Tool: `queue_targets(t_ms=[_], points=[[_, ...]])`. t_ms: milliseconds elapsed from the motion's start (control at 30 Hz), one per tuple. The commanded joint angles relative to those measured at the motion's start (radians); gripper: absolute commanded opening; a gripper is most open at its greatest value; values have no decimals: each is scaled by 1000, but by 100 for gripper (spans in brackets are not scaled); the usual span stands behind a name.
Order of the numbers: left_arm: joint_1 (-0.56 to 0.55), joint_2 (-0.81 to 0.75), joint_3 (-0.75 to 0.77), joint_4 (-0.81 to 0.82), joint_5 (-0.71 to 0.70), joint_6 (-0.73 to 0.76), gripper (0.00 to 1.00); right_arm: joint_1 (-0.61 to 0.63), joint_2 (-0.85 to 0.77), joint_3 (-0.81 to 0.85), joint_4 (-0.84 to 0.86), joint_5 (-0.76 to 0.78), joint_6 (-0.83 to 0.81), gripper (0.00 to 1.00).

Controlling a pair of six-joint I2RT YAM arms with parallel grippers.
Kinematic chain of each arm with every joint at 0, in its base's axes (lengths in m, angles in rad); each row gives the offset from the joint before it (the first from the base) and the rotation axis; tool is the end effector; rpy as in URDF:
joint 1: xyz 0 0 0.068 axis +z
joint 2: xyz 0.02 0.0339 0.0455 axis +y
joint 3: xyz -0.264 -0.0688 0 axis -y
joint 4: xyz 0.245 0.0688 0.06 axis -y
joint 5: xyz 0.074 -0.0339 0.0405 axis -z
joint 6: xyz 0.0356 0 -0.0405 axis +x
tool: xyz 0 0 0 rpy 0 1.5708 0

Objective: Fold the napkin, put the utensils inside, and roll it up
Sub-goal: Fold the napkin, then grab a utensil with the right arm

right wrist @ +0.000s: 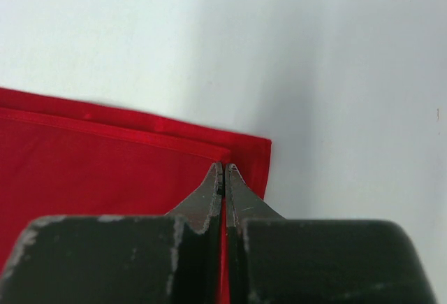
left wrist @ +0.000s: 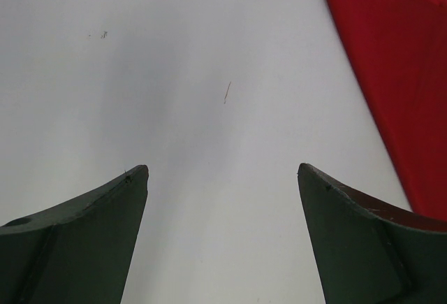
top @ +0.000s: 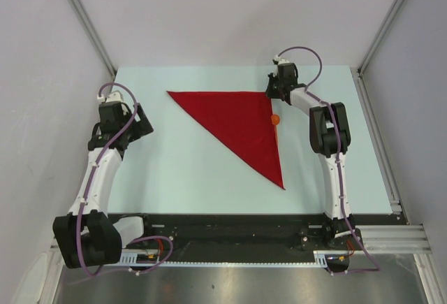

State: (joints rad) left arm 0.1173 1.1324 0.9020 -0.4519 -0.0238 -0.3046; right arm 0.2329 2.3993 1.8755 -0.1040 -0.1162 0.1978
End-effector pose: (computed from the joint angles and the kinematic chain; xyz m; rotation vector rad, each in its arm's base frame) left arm 0.2434 0.0295 0.2859 -0.4844 2.2012 -0.0736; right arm 0.5295 0.1299 0.1571 -0.1046 2.2156 0.3675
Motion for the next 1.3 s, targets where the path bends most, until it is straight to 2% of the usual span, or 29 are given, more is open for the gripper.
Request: queue_targets(t_ms=[0,633,700,733,800,833,933,1133,1200,1233,1267], points=[[13,1,14,13,-5,22,92,-12,40,70,3,10,2,0],[13,4,14,10,1,22,92,-35,61,97,1,16,17,0],[13,4,14,12,1,22,92,-35,52,93,-5,7,20,10],[13,4,14,10,1,22,92,-35,35,86,-5,4,20,28],[13,4,15,10,4,22,93,-37,3,65,4,-7,20,45],[12,4,14,12,5,22,92,-35,-20,38,18,-7,19,59],[12,4,15,12,10,22,93,-43,-124,-33,20,12,2,68],[13,-5,15,12,16,21,93,-56,-334,-183,-78,104,-17,66],[13,-6,17,13,16,21,93,-58,-392,-266,-118,115,-9,62],[15,-6,15,13,16,21,93,-60,-411,-292,-129,115,-6,55],[15,-6,15,13,40,19,93,-60,-428,-352,-140,115,-1,53]])
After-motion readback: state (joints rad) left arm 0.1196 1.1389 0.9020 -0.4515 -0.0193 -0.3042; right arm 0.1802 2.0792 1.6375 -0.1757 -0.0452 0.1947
